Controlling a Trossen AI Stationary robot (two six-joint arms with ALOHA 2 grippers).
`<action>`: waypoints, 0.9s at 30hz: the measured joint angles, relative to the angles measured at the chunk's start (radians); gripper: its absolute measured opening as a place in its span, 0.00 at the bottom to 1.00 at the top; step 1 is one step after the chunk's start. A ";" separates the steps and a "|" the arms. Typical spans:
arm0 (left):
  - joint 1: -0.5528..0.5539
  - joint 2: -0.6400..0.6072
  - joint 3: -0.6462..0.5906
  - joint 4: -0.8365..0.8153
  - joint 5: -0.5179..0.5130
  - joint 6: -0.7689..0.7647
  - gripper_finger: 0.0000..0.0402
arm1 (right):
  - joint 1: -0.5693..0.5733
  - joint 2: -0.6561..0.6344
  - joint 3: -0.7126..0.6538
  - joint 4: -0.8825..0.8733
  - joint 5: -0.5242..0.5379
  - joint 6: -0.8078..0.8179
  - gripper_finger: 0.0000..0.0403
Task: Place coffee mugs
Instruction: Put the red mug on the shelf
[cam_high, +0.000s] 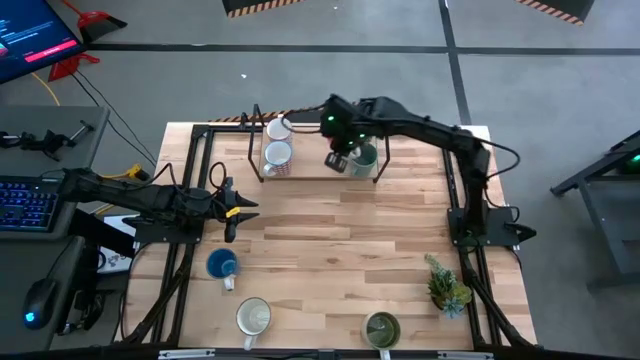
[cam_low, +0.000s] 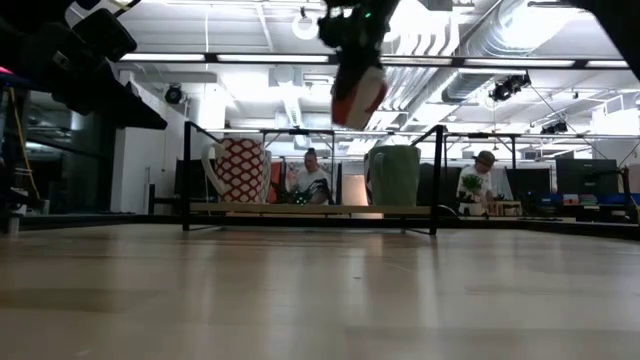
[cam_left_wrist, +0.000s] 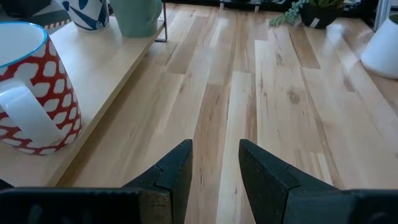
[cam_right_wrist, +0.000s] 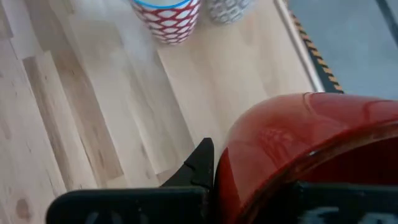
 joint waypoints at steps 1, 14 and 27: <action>0.000 0.000 0.000 0.000 0.000 0.000 0.30 | 0.003 0.023 0.016 -0.005 -0.007 -0.002 0.03; 0.000 0.000 0.000 -0.005 0.000 -0.001 0.30 | 0.013 0.241 0.169 -0.083 -0.090 -0.029 0.03; 0.000 0.000 0.000 -0.007 0.000 -0.027 0.30 | 0.014 0.327 0.168 -0.050 -0.131 -0.205 0.03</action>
